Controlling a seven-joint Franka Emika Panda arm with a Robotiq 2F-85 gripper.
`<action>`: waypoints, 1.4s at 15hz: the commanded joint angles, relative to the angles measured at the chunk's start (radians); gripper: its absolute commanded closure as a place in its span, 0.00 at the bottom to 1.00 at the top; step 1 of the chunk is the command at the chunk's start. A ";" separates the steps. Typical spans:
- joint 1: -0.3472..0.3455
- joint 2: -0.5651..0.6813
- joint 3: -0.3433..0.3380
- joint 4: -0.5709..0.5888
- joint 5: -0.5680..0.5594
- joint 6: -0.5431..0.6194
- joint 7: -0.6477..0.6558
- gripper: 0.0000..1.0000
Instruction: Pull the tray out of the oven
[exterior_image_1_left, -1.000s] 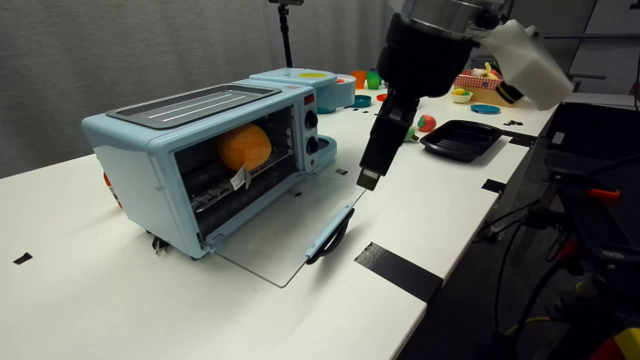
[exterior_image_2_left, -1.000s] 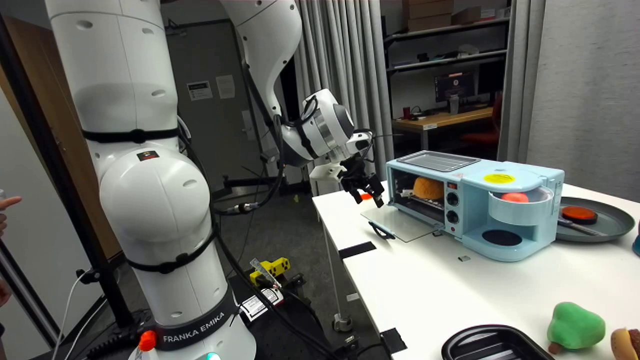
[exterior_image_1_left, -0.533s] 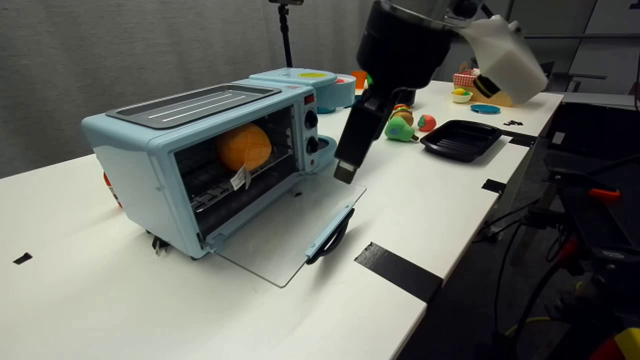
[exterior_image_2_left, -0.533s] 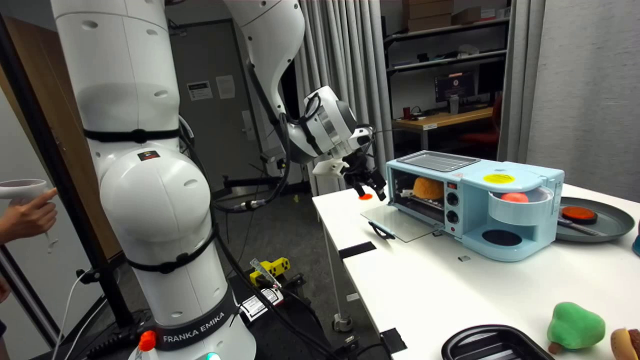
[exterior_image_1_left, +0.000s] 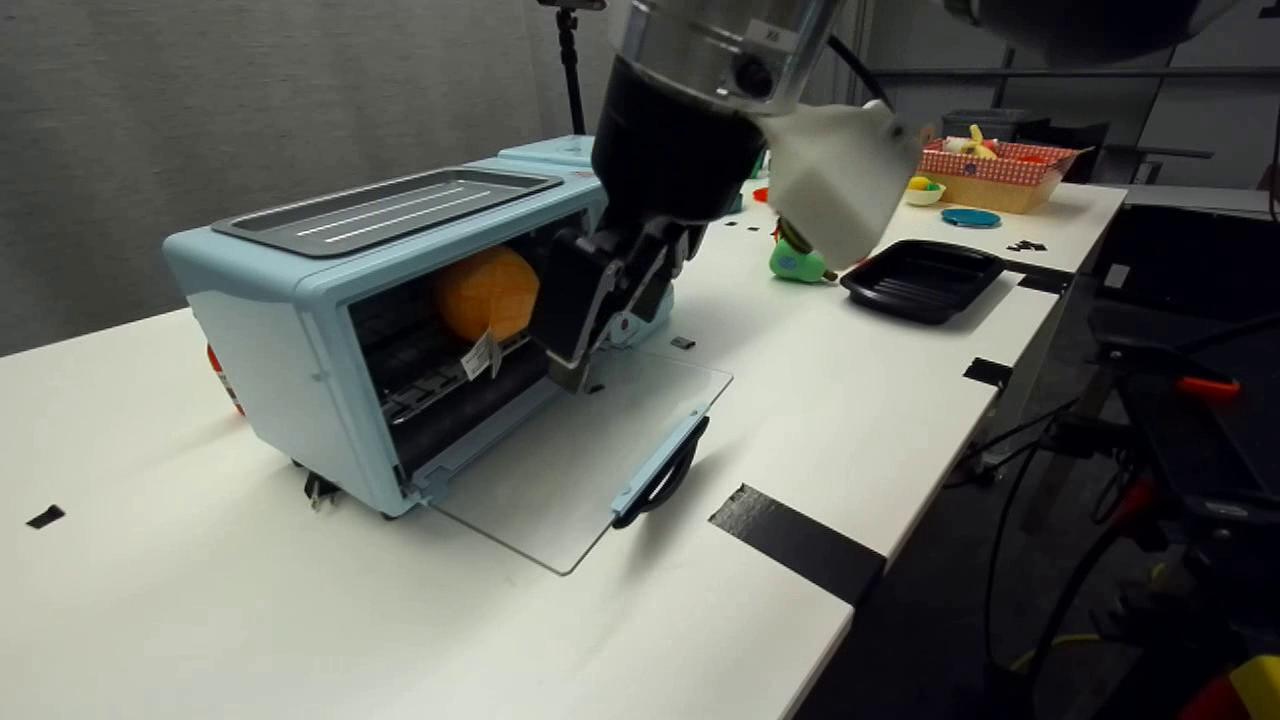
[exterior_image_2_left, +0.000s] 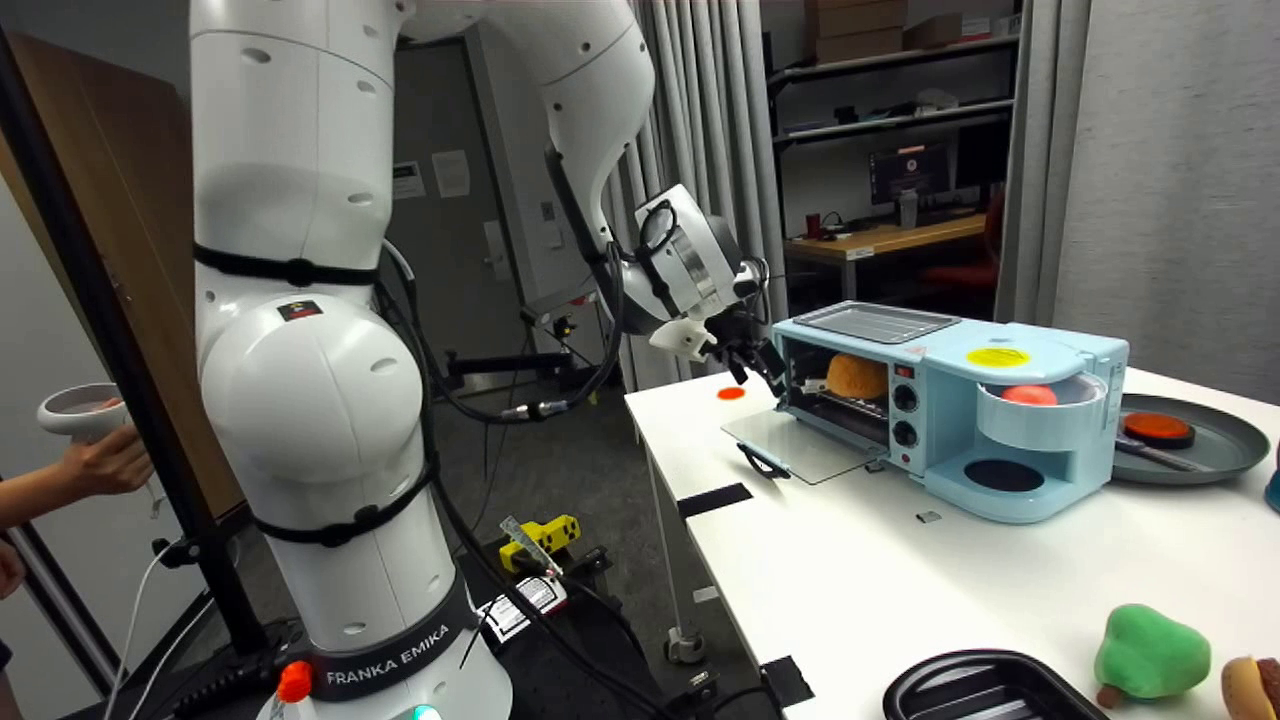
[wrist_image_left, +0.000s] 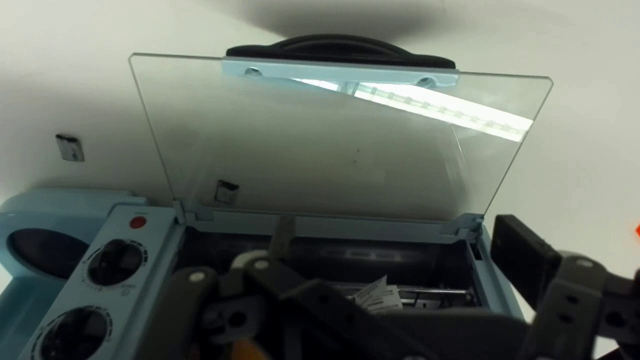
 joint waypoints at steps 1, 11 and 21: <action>0.036 0.097 -0.051 0.090 -0.039 0.054 0.158 0.00; 0.208 0.215 -0.285 0.226 -0.211 0.178 0.656 0.00; 0.477 0.412 -0.615 0.411 -0.445 0.360 1.159 0.00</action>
